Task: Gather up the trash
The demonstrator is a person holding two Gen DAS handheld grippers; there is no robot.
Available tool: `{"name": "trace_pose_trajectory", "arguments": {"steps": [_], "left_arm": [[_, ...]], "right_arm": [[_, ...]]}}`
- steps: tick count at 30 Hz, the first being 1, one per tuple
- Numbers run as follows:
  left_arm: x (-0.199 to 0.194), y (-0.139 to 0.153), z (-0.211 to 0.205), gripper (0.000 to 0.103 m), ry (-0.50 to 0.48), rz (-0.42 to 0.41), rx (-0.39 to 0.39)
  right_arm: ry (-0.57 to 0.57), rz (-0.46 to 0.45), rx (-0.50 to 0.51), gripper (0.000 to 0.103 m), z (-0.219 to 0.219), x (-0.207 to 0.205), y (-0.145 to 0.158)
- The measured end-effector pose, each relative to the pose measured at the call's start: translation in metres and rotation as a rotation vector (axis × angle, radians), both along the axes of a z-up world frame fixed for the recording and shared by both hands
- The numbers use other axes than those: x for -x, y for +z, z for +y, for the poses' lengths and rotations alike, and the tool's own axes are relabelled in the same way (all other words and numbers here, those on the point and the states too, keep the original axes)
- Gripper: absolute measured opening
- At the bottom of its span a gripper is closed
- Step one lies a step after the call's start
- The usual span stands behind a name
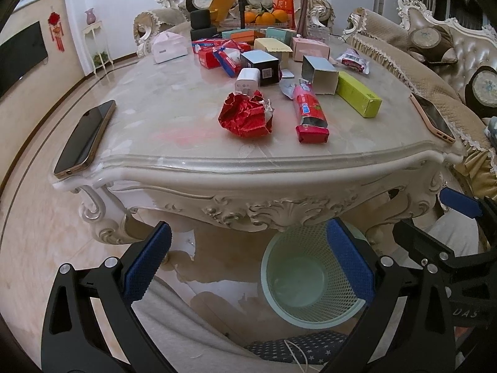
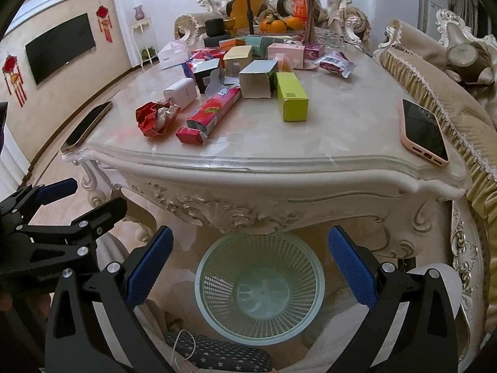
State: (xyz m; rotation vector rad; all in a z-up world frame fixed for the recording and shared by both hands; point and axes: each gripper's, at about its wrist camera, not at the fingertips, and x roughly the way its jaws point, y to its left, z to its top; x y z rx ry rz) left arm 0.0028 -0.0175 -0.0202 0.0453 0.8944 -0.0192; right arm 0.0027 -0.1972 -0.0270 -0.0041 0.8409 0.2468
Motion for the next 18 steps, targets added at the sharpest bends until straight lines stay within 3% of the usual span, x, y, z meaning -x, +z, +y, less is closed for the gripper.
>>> {"name": "trace_pose_trajectory", "arguments": {"steps": [15, 18], "left_arm": [[-0.0036, -0.0068, 0.0007, 0.097, 0.003, 0.012, 0.010], [-0.0045, -0.0041, 0.0056, 0.097, 0.010, -0.025, 0.023]], "right_arm": [[-0.036, -0.018, -0.008, 0.095, -0.0053, -0.0022, -0.0016], [-0.023, -0.023, -0.032, 0.096, -0.0095, -0.0088, 0.0026]]}}
